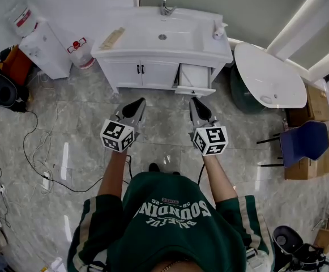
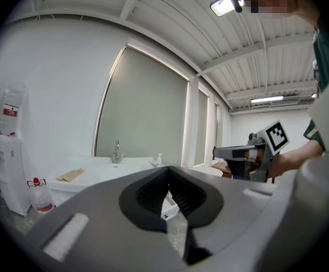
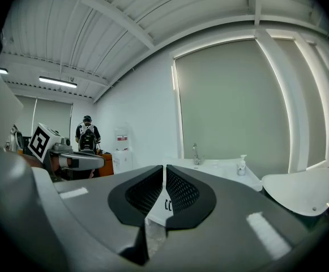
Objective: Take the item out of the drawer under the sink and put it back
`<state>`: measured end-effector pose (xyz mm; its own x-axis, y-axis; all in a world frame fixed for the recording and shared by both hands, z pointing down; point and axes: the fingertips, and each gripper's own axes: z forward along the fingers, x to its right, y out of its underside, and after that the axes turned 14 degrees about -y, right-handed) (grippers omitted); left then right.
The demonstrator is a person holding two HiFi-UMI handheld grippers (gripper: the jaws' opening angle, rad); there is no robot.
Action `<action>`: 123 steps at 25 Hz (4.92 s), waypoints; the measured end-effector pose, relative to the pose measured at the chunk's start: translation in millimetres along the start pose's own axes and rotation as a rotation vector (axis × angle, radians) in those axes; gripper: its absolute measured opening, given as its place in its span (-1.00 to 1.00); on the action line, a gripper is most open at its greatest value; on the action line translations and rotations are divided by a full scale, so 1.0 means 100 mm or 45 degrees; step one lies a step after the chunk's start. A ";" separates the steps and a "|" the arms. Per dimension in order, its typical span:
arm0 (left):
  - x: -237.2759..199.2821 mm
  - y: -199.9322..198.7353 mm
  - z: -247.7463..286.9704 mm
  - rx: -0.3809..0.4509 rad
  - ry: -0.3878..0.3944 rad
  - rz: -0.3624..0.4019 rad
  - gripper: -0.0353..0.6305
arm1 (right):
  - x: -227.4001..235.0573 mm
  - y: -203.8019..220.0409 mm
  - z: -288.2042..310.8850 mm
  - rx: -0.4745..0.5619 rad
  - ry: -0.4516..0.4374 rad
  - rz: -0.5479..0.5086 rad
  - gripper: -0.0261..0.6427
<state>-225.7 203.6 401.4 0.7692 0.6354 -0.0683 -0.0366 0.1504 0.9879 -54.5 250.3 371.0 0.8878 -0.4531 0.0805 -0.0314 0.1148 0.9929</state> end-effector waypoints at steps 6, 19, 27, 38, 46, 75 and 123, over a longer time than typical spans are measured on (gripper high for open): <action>-0.18 0.06 0.02 -0.009 0.026 -0.003 -0.74 | -0.08 0.06 0.14 -0.008 0.020 0.007 -0.91; -0.33 0.07 0.45 -0.033 0.078 -0.007 -0.74 | 0.24 0.15 0.34 -0.036 0.078 0.028 -0.91; -0.47 0.03 1.10 -0.052 0.063 0.001 -0.74 | 0.80 0.13 0.79 -0.032 0.053 0.052 -0.91; -0.76 -0.31 2.26 -0.043 -0.055 -0.003 -0.74 | 1.84 -0.18 1.78 -0.025 -0.085 0.035 -0.91; -0.95 -0.49 3.10 -0.048 -0.154 -0.009 -0.74 | 2.61 -0.43 2.38 -0.019 -0.186 0.016 -0.91; -1.22 -0.37 3.85 -0.105 -0.175 -0.037 -0.74 | 3.04 -0.24 3.06 -0.074 -0.286 0.039 -0.91; -0.79 1.48 3.72 -0.496 -0.171 -0.239 -0.74 | 3.69 3.50 2.72 -1.033 -0.297 0.153 -0.61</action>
<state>-54.7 -105.5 604.9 0.8605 0.4699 -0.1971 -0.1062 0.5437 0.8325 137.4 -116.9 772.1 0.7794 -0.5575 0.2858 0.2984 0.7315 0.6130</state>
